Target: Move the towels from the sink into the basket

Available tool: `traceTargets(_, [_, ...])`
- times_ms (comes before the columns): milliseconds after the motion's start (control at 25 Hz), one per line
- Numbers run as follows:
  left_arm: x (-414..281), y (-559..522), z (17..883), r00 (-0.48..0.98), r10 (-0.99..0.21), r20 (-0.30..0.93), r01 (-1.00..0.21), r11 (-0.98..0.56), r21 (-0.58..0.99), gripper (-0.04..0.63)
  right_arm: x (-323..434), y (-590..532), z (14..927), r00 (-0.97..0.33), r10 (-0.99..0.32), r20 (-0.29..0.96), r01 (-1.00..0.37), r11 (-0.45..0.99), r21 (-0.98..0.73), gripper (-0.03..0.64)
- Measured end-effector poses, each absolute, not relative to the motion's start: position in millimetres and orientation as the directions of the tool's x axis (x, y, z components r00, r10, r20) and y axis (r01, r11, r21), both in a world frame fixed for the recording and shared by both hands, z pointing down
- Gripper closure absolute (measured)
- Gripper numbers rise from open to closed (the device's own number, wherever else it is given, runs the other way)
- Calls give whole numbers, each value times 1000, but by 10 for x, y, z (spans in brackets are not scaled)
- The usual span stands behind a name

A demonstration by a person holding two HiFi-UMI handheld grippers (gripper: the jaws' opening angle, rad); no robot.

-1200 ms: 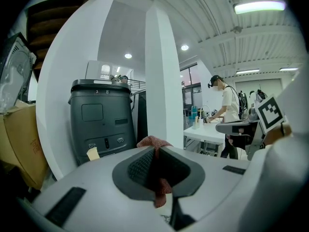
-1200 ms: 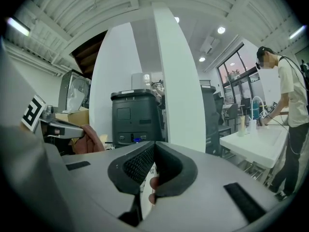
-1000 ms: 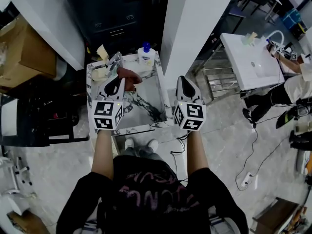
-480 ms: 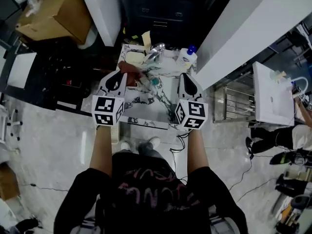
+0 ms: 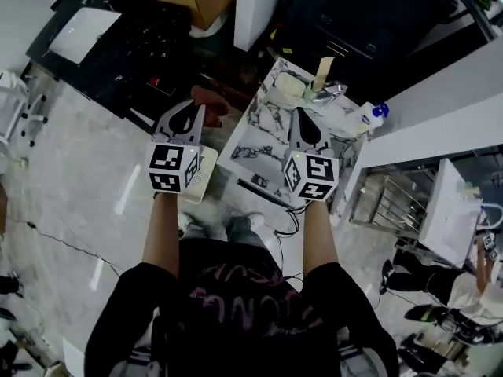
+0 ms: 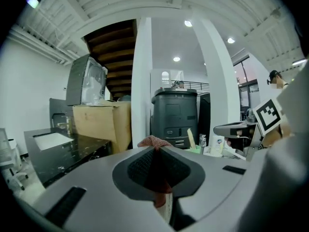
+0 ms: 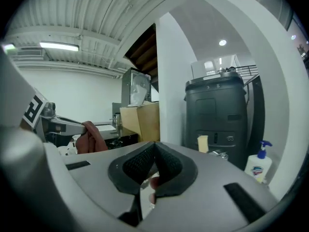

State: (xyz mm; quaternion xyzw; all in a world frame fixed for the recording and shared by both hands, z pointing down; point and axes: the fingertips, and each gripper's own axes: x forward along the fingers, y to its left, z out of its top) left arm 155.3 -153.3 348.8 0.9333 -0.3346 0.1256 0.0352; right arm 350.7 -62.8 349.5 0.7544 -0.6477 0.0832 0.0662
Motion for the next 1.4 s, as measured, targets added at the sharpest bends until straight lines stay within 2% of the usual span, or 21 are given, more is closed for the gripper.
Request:
traceTargets(320, [263,-1876,3548,691,-674,263,-702,-712,21,557,2341,-1144,3463,76,-971,226,-997,-77,4,601])
traceTargets(600, [-533,-2056,3648,651,-708,275,-743,-668,38,557,1546,-1421,3543,17,-970,241,-1000,-18,-2,601])
traceTargets(1200, [-1395,-2072,3937,455,-829,327,-883,-468,42,557,721,-2026,3881,-231,-930,286,-972,232,-32,601])
traceTargets(1400, [-1595,-2024,4010,420,-841,342,-901,-430,50,557,500,-2091,3961,-275,-912,304,-960,277,-39,601])
